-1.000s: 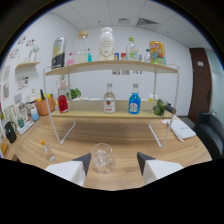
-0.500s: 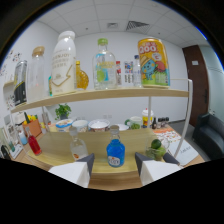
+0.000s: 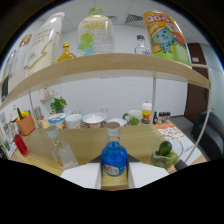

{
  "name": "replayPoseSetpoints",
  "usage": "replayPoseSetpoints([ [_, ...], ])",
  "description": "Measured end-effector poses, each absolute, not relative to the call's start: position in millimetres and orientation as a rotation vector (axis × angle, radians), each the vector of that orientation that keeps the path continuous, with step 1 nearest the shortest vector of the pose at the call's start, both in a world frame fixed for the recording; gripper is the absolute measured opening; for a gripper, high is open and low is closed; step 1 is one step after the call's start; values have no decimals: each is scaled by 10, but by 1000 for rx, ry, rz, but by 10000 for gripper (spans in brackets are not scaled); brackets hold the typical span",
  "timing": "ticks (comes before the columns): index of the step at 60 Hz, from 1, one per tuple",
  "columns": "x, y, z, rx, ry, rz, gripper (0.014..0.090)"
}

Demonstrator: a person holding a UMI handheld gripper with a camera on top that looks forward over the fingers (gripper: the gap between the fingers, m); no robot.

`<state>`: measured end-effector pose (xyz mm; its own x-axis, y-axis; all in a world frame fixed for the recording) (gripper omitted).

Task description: Make me a cup of Mount Fuji.

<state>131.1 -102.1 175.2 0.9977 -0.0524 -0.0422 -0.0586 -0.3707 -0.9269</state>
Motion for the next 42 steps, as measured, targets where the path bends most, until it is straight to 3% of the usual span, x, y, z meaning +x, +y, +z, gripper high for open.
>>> replayPoseSetpoints([
  [12, 1338, -1149, 1924, -1923, 42, -8, 352],
  [26, 1202, -1746, 2331, -1839, 12, 59, 352],
  [42, 1021, -2408, 1374, -1985, 35, 89, 351],
])
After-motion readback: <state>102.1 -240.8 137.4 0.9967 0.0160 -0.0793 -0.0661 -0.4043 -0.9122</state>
